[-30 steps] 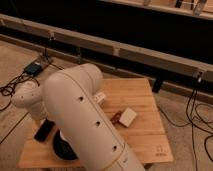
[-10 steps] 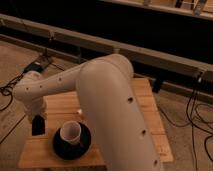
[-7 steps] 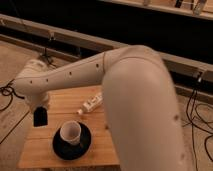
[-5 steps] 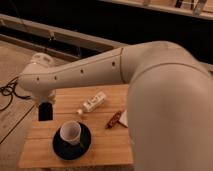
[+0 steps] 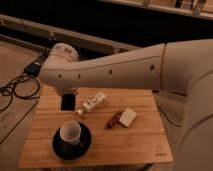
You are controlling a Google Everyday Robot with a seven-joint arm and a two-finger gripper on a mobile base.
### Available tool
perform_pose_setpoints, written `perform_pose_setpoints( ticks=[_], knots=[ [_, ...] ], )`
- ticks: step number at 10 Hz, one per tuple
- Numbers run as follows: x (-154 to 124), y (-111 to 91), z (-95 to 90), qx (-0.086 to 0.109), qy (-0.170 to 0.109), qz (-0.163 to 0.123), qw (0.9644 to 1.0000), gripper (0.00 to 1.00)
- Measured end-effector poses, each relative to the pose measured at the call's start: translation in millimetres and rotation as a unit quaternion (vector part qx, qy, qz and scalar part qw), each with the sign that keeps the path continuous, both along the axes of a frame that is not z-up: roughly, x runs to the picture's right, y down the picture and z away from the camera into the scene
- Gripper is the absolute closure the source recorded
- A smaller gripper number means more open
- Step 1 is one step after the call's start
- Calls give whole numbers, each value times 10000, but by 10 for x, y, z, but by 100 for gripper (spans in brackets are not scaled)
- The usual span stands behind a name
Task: Place the eraser on the white sponge
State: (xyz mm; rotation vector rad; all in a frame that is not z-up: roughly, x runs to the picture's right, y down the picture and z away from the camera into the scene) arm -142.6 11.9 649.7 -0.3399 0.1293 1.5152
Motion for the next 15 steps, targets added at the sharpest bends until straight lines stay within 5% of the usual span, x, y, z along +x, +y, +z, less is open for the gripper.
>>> perform_pose_setpoints(
  ticks=[4, 10, 15],
  knots=[
    [699, -228, 149, 53, 406, 415, 9983, 100],
    [1997, -556, 1029, -332, 813, 1376, 9866, 100],
    [2343, -396, 1628, -613, 780, 1466, 9842, 100]
  ],
)
